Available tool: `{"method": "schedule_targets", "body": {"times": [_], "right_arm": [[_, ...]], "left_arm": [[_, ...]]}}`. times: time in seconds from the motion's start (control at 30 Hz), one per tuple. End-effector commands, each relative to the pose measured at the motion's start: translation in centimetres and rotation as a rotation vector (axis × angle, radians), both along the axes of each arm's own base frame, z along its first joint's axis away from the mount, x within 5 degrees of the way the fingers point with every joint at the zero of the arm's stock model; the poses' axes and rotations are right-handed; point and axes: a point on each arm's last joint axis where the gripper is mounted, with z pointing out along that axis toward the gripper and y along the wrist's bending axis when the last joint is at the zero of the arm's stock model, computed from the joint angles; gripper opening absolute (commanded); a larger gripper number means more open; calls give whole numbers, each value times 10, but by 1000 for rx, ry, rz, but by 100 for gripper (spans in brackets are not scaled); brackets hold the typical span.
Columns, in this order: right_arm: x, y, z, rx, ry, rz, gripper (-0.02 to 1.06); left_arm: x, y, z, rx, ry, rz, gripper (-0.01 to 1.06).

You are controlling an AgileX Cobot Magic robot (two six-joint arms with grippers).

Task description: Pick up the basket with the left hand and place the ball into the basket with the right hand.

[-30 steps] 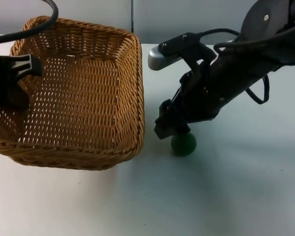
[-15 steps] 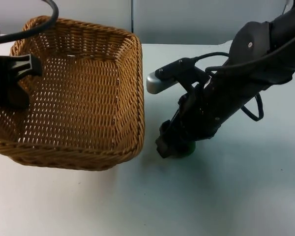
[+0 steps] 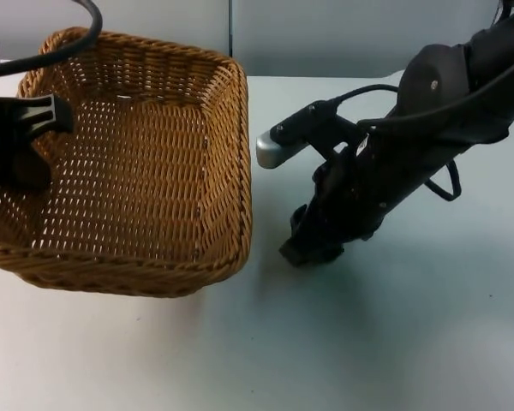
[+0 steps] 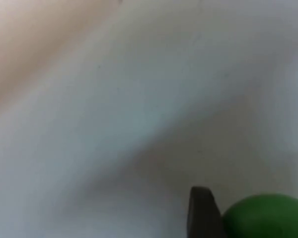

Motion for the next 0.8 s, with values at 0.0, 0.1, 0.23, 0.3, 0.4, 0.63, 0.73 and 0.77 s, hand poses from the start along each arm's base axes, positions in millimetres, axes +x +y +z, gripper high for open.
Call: {"method": "schedule_targets", "body": {"times": [0.0, 0.1, 0.23, 0.3, 0.4, 0.63, 0.73, 0.77], "right_arm": [[13, -2, 30, 19, -102, 0, 0], [33, -2, 80, 62, -212, -55, 0], [46, 6, 151, 131, -313, -58, 0], [45, 18, 189, 182, -338, -38, 0], [38, 31, 211, 197, -314, 8, 0], [4, 76, 212, 204, -245, 165, 0], [-3, 89, 200, 189, -197, 197, 0], [-5, 94, 193, 185, -172, 206, 0]], "left_arm": [[0, 0, 4, -6, -18, 13, 0], [-1, 0, 4, -11, -12, 6, 0], [-2, -1, 4, -15, -5, -9, 0], [-3, -2, 4, -13, -2, -32, 0], [-3, -3, 3, -20, 6, -41, 0], [-6, -7, 3, -43, 29, -78, 0], [-7, -9, 3, -57, 33, -83, 0], [-7, -10, 4, -72, 39, -81, 0]]}}
